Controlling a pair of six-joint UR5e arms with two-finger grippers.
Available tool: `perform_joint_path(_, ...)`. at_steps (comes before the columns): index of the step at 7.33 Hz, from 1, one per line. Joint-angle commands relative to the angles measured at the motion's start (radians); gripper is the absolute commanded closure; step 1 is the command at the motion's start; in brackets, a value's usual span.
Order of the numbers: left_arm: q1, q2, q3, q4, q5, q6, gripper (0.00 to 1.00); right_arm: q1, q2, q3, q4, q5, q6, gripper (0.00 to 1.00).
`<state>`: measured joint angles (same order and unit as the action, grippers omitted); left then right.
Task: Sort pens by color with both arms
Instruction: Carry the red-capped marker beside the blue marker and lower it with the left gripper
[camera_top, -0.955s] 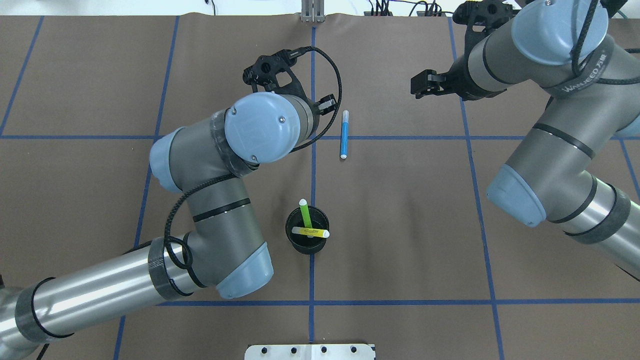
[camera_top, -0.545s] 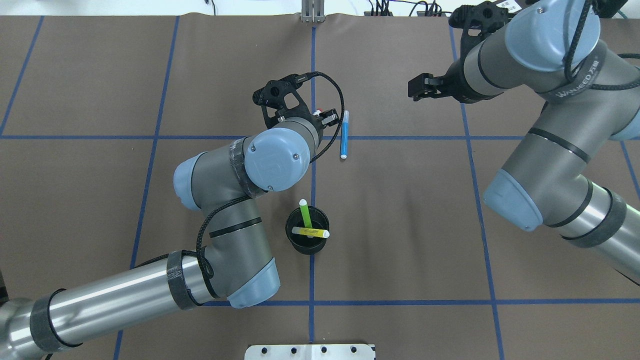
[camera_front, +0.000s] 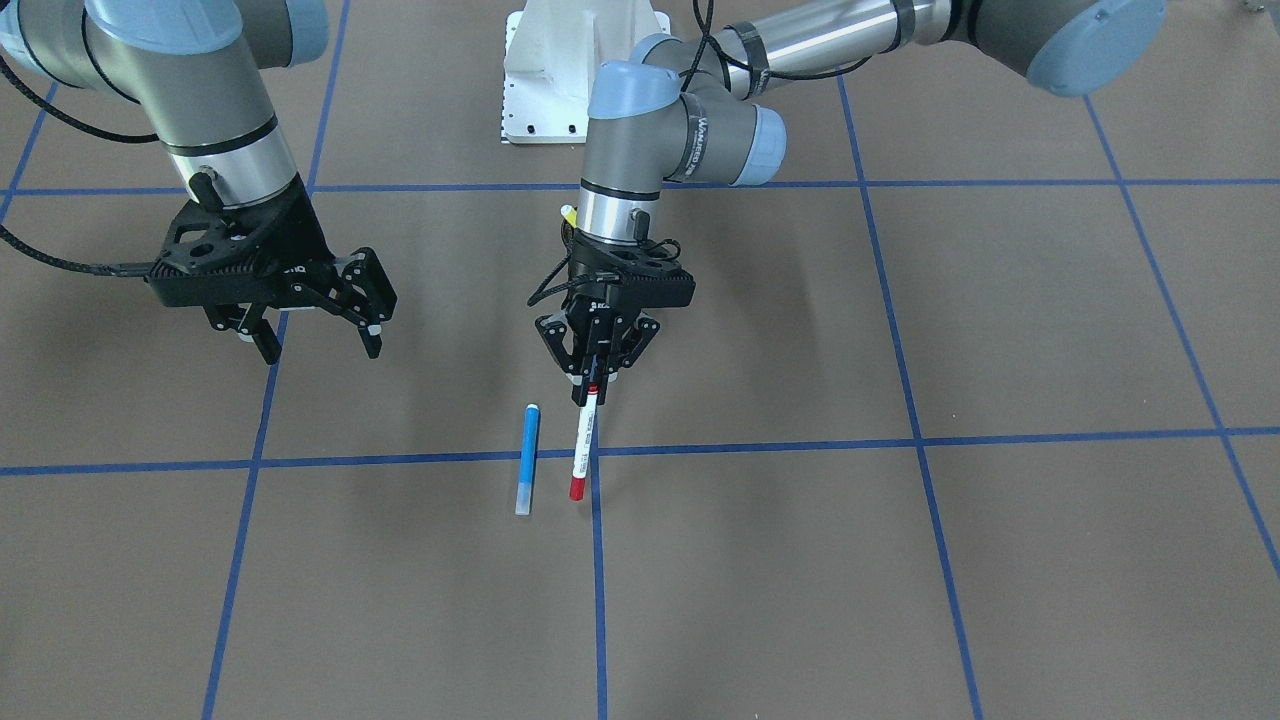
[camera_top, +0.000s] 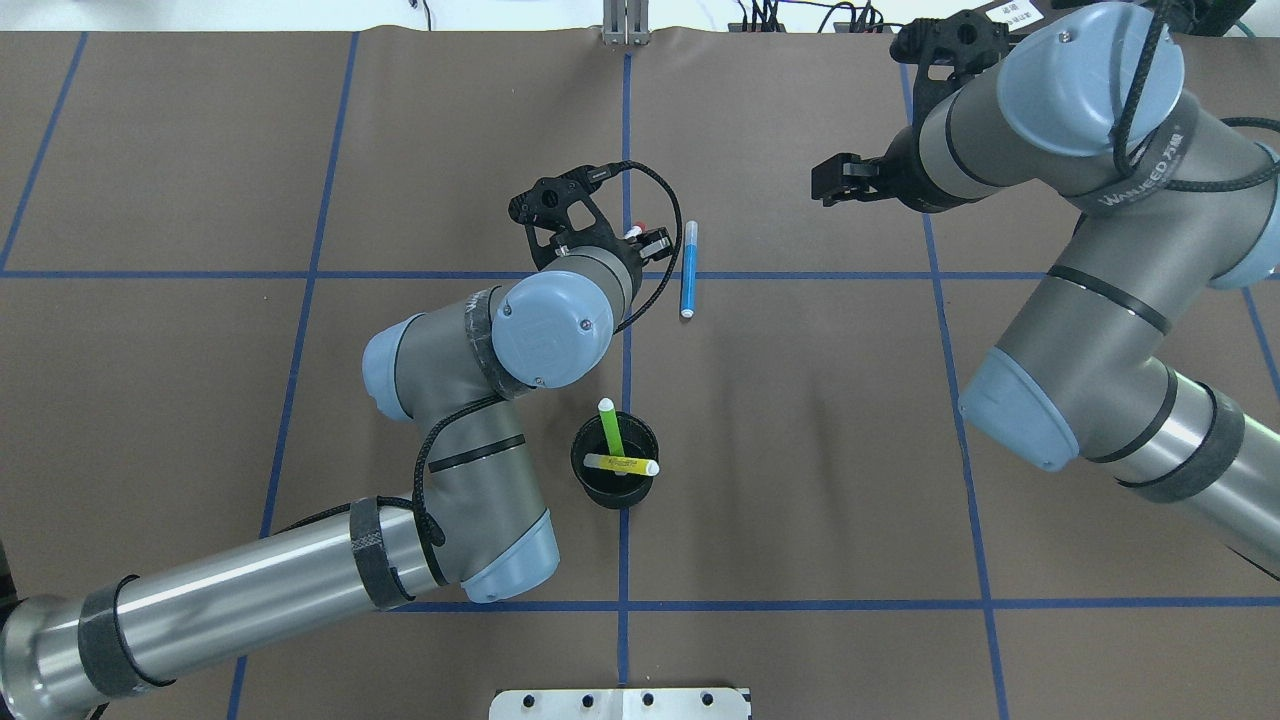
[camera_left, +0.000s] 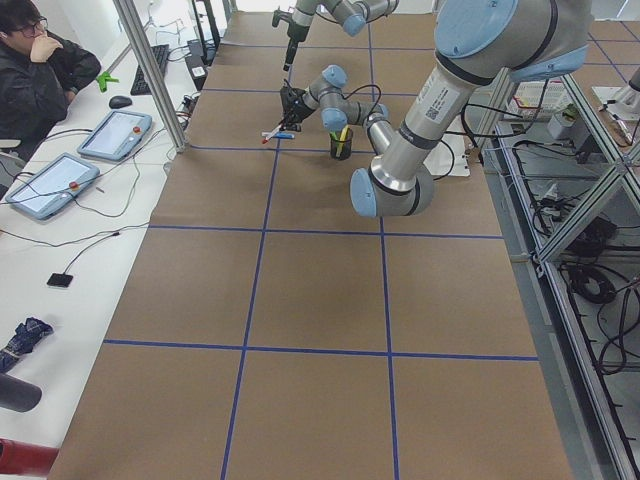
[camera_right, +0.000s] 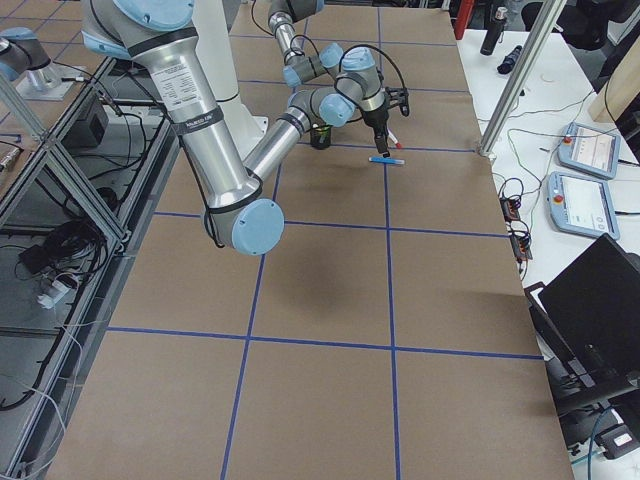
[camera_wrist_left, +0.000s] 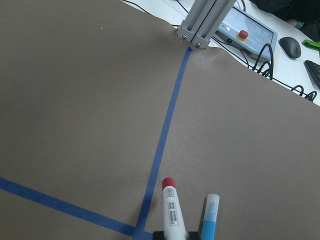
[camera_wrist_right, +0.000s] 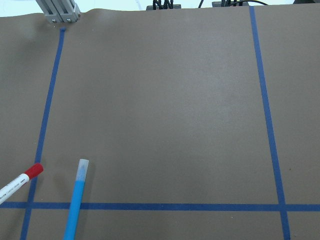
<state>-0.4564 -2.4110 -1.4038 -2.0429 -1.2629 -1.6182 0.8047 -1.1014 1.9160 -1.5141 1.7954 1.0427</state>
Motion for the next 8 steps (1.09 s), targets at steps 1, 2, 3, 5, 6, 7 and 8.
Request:
perform_joint_path(1,-0.001,-0.042,0.084,-0.061,0.0,0.0,1.0,-0.005,-0.002,0.0,0.0,-0.014,-0.001,0.0)
perform_joint_path(2,-0.005,-0.043,0.103,-0.098,0.0,0.001,1.0,-0.009,0.0,0.0,0.0,-0.018,-0.001,0.0)
perform_joint_path(3,-0.007,-0.043,0.108,-0.103,0.002,0.001,1.0,-0.012,0.0,0.0,0.0,-0.025,0.0,0.0)
perform_joint_path(5,-0.024,-0.045,0.143,-0.173,0.0,0.001,1.0,-0.015,0.0,-0.002,0.0,-0.028,-0.001,0.0)
perform_joint_path(6,-0.03,-0.045,0.166,-0.19,0.0,0.0,1.0,-0.021,0.0,-0.002,0.0,-0.037,0.0,0.0)
perform_joint_path(7,-0.03,-0.045,0.184,-0.2,0.0,0.001,1.0,-0.022,0.0,-0.003,0.0,-0.038,-0.001,0.0)
perform_joint_path(8,-0.028,-0.045,0.193,-0.2,0.0,0.0,1.0,-0.022,0.002,-0.003,0.0,-0.038,-0.001,0.0)
